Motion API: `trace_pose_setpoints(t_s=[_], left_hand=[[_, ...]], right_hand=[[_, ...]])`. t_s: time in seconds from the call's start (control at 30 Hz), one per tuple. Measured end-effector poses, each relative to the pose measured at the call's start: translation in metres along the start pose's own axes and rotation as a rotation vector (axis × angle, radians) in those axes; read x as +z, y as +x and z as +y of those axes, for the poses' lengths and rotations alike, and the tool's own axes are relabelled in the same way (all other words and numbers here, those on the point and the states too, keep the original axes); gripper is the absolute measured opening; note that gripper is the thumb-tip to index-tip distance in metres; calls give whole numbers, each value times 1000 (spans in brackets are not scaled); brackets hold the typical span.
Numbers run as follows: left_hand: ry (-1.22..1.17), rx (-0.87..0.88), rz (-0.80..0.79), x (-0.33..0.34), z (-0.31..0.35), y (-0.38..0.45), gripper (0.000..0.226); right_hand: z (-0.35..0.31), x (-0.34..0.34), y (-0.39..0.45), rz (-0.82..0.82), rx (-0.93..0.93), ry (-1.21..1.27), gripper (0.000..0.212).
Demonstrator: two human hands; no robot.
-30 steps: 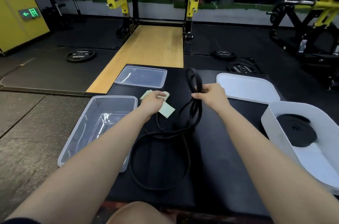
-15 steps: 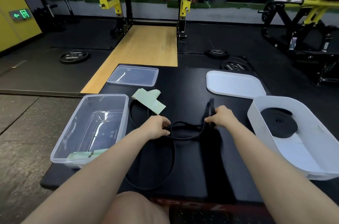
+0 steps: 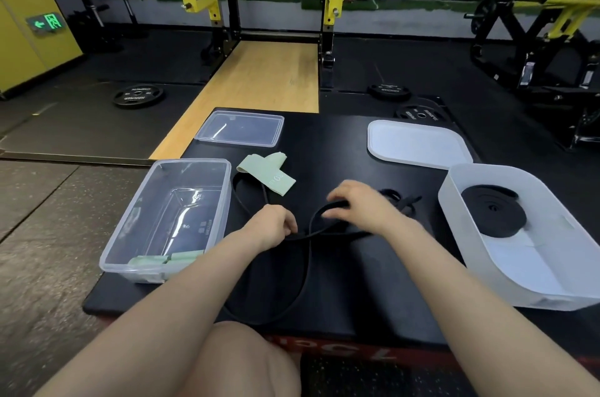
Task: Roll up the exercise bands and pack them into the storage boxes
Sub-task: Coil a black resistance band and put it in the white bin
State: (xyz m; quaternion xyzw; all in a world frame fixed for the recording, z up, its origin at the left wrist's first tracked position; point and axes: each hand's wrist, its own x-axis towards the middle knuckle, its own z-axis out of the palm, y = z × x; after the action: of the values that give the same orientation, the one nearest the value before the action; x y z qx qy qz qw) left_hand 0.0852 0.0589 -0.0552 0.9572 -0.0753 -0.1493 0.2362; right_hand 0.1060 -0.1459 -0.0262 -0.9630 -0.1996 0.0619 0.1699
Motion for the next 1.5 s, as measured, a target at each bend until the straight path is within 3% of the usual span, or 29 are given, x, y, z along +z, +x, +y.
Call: trace_pose_setpoints(t_s=[0.1,0.2,0.27,0.33,0.4,0.47,0.57,0.73,0.87,0.93,1.03,1.13,1.23,1.37,1.5], left_hand=[[-42,30,24,0,-2,-9,21],[-99,-45,164,-3,-3,-17,21],[-92,-118,250,-6,-3,-23,18],[-74,-189,258,-8,-2,-28,10],[-87,-276,184,-10,-2,-33,15],[-170,-352,49,-10,1,-37,25],[-413,-400,-21,-9,5,-39,31],[-1128,-479,-1,-6,22,-32,43],[-1297,-477,153,-1,42,-24,21],[-1318,-474,184,0,51,-25,6],[-1269,-399,128,3,58,-28,19],[-1166,-248,31,0,61,-37,15],[-1093,-72,-80,-6,68,-49,20],[-993,77,-207,-8,82,-62,20],[-1012,107,-252,-13,88,-70,22]], right_hand=[[-14,24,4,-186,-163,56,66],[-23,42,5,-219,-194,-26,69],[-30,48,3,-169,-184,-93,64],[-36,52,2,-92,-186,-125,45],[-41,54,0,-23,-155,-126,30],[-45,53,-4,16,-93,-127,27],[-48,50,-9,41,-9,-117,27],[-47,47,-23,123,17,-66,24],[-49,43,-42,202,-49,-51,28],[-47,39,-52,133,-115,-4,23],[-39,29,-61,4,-21,296,29],[-30,19,-55,157,252,735,42],[-30,8,-42,246,415,1084,38],[-41,-16,-40,121,411,1434,40],[-41,-30,-45,37,334,1549,43]])
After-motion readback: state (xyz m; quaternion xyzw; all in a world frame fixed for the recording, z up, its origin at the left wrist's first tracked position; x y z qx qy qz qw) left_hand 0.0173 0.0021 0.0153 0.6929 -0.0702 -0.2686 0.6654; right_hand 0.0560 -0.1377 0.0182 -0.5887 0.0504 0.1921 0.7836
